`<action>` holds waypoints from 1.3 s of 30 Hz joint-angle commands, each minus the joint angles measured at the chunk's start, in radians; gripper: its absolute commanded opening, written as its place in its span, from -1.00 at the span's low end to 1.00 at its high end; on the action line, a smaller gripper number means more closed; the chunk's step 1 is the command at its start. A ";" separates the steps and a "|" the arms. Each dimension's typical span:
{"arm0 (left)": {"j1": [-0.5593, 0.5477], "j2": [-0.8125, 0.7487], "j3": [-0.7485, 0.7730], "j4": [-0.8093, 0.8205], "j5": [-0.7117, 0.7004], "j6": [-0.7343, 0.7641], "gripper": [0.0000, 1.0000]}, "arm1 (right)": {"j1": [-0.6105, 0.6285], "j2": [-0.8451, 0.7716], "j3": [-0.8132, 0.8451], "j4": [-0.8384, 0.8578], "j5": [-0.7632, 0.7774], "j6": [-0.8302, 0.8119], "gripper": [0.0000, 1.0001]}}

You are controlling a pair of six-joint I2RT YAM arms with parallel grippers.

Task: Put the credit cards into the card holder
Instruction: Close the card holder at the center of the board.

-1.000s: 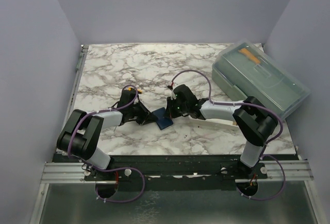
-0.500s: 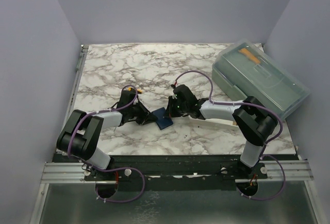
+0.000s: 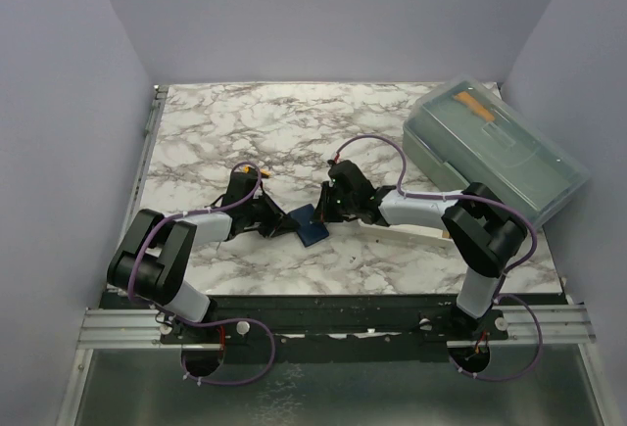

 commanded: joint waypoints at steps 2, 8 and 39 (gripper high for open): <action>0.000 -0.023 -0.015 0.024 0.003 -0.009 -0.76 | -0.023 0.043 -0.002 -0.078 0.050 0.025 -1.00; 0.000 -0.017 -0.012 0.028 0.007 -0.010 -0.77 | -0.036 0.036 -0.020 -0.061 0.037 0.033 -1.00; 0.000 -0.019 -0.005 0.042 0.008 -0.022 -0.81 | 0.072 0.095 -0.002 -0.095 0.162 -0.004 -1.00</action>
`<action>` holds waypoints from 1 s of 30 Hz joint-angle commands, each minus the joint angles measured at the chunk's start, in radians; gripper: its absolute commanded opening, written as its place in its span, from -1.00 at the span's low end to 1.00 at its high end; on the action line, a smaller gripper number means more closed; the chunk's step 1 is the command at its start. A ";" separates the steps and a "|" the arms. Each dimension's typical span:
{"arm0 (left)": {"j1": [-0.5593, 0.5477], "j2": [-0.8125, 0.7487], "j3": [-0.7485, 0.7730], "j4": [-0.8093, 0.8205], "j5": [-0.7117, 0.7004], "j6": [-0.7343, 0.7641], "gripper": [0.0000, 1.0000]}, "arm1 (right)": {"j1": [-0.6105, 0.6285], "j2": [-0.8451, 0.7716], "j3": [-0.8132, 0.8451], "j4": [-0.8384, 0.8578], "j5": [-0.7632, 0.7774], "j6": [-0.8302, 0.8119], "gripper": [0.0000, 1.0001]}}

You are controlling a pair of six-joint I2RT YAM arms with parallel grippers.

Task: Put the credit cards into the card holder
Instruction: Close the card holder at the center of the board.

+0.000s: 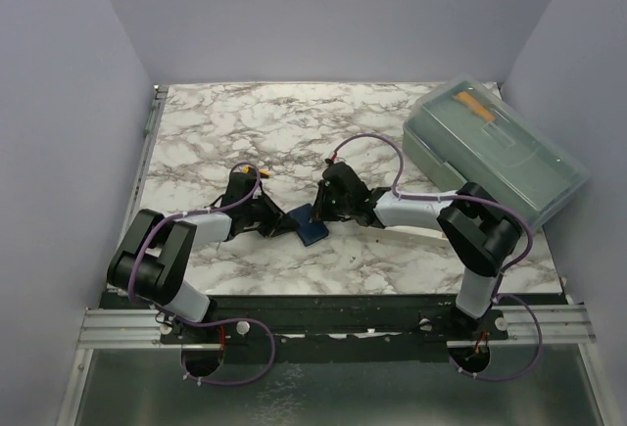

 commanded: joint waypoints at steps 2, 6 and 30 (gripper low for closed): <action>-0.001 -0.017 0.001 0.026 0.006 -0.008 -0.81 | 0.064 0.071 -0.023 -0.128 0.112 -0.039 -1.00; -0.001 -0.014 0.000 0.028 0.002 -0.007 -0.81 | 0.094 0.075 -0.015 -0.171 0.161 -0.039 -1.00; -0.001 -0.014 0.001 0.026 -0.001 -0.001 -0.84 | 0.065 0.012 -0.197 0.080 -0.145 -0.082 -1.00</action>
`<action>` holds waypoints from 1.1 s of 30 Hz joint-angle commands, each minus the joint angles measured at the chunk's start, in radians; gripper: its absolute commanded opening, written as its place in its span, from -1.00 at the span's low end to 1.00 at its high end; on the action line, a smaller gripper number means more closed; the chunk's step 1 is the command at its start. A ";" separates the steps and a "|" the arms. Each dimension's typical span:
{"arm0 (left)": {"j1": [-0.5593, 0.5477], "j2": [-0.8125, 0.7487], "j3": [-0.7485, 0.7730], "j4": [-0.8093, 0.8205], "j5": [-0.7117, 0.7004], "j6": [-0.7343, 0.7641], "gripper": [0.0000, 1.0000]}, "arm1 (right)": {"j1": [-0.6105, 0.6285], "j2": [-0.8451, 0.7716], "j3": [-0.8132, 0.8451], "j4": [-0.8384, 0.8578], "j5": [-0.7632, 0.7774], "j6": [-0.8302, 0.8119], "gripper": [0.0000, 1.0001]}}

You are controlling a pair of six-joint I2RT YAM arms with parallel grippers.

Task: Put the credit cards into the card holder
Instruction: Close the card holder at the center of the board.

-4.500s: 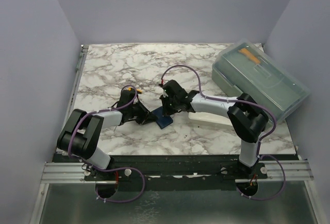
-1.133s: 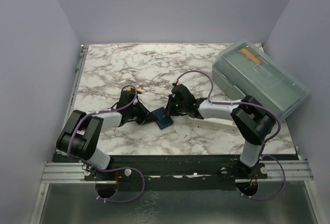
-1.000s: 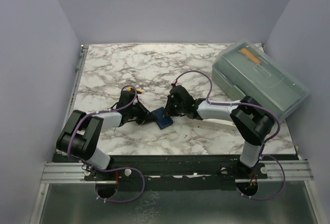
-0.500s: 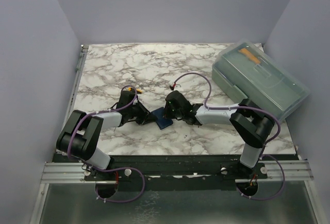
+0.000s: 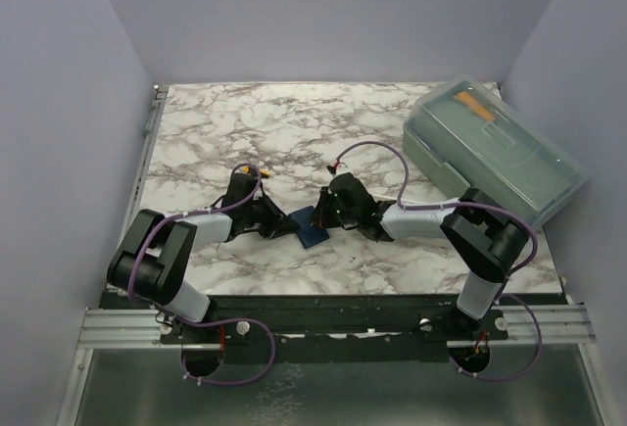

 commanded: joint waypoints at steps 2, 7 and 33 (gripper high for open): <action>-0.001 -0.014 0.006 0.029 -0.004 -0.002 -0.84 | 0.027 0.062 -0.064 -0.108 -0.180 -0.026 -1.00; -0.001 -0.010 0.008 0.028 -0.002 0.001 -0.84 | 0.000 0.042 -0.133 -0.029 -0.257 -0.017 -1.00; 0.000 -0.006 0.023 0.030 -0.007 -0.008 -0.85 | 0.061 0.142 -0.280 0.080 0.050 0.006 -1.00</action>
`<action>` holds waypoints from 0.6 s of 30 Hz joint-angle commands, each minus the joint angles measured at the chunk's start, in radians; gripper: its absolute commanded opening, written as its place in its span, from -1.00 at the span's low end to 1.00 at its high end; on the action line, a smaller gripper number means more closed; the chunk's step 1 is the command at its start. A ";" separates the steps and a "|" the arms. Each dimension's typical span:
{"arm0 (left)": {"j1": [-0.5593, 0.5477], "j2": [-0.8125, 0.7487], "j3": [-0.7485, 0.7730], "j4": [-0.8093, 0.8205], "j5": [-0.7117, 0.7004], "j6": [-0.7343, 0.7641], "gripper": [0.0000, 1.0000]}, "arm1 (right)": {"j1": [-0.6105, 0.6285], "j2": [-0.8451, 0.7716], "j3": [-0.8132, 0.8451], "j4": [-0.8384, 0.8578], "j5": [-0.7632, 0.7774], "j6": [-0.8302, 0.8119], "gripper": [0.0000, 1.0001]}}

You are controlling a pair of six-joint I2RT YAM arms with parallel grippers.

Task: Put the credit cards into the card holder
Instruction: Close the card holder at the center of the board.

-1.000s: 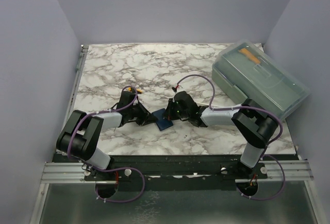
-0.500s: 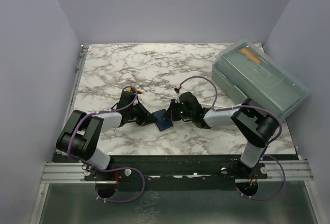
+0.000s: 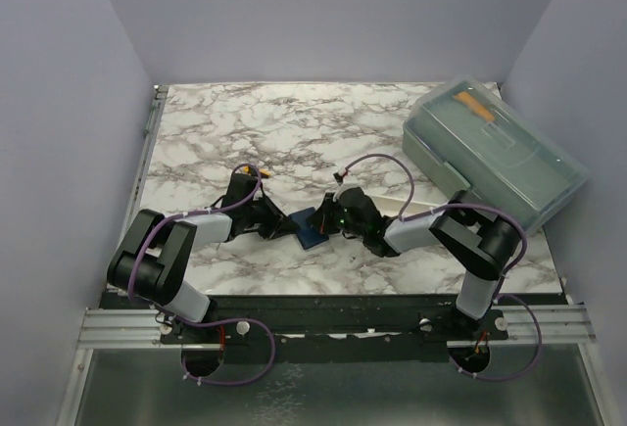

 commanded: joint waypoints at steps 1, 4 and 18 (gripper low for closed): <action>0.000 -0.005 0.024 0.038 -0.011 -0.012 -0.85 | 0.058 0.102 -0.126 -0.267 0.081 -0.002 -1.00; -0.001 -0.005 0.025 0.039 -0.009 -0.010 -0.86 | 0.069 0.090 -0.173 -0.239 0.094 0.016 -1.00; 0.000 -0.010 0.024 0.036 -0.013 -0.010 -0.86 | 0.166 0.164 -0.126 -0.364 0.280 0.088 -1.00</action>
